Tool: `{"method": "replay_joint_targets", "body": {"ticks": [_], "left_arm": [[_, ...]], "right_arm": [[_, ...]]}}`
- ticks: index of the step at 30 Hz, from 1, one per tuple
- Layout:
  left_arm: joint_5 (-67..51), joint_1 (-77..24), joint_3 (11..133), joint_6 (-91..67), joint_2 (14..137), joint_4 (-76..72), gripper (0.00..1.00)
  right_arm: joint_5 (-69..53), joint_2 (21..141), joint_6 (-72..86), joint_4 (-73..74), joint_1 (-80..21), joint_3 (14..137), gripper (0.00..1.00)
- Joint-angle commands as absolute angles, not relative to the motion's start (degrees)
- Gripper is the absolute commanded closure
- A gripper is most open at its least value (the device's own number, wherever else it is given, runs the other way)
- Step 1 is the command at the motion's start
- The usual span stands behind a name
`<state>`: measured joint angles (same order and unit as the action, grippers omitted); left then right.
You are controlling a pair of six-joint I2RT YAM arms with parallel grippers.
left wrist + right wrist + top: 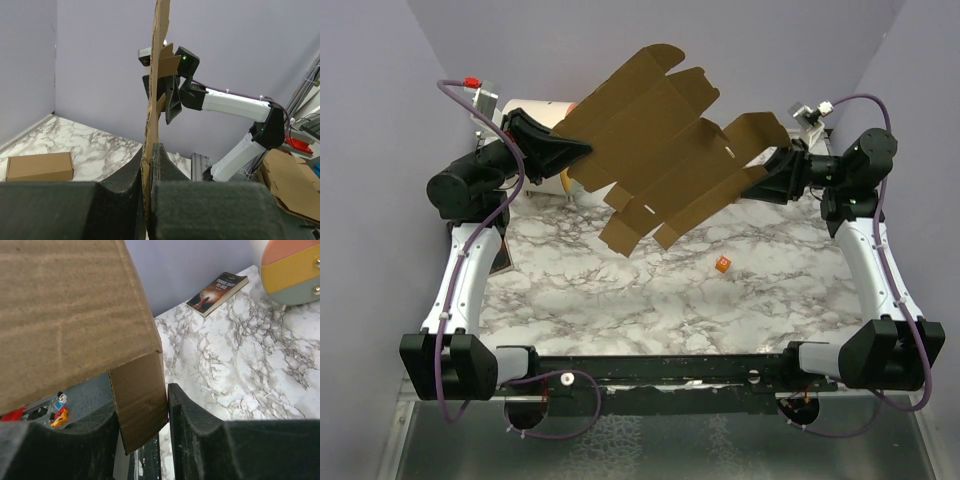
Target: Fold the paper box
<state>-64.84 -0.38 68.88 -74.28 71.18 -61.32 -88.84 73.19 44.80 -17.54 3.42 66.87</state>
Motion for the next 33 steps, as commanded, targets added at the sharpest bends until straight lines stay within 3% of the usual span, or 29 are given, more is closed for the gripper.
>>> {"method": "replay_joint_targets", "body": {"ticks": [1, 7, 9, 12, 19, 26, 33], "left_arm": [[-63.0, 0.0, 68.5, -76.4, 71.5, -65.5, 1.0], [-63.5, 0.4, 68.9, -76.2, 71.4, -65.0, 1.0], [-63.5, 0.9, 69.0, -76.0, 71.1, -64.6, 1.0], [-63.5, 1.6, 68.8, -75.8, 70.8, -64.4, 1.0], [-64.0, 2.1, 68.4, -75.8, 69.9, -64.3, 1.0], [-64.2, 2.1, 67.6, -75.9, 69.0, -64.6, 1.0], [-64.2, 2.1, 67.3, -76.2, 69.0, -65.1, 1.0]], "right_arm": [[-88.8, 71.5, 46.0, -19.8, 3.2, 65.9, 0.68], [-90.7, 68.7, 44.5, -22.7, 3.4, 63.2, 0.24], [-91.3, 67.0, 36.8, -15.8, 4.5, 62.5, 0.16], [-92.0, 64.9, 26.0, -5.4, 8.3, 62.1, 0.13], [-91.2, 64.5, 25.3, -4.9, 20.8, 58.4, 0.18], [-80.9, 72.8, 22.3, 1.2, 21.6, 66.0, 0.54], [-83.6, 77.8, 42.9, -19.4, 16.8, 68.1, 0.57]]}}
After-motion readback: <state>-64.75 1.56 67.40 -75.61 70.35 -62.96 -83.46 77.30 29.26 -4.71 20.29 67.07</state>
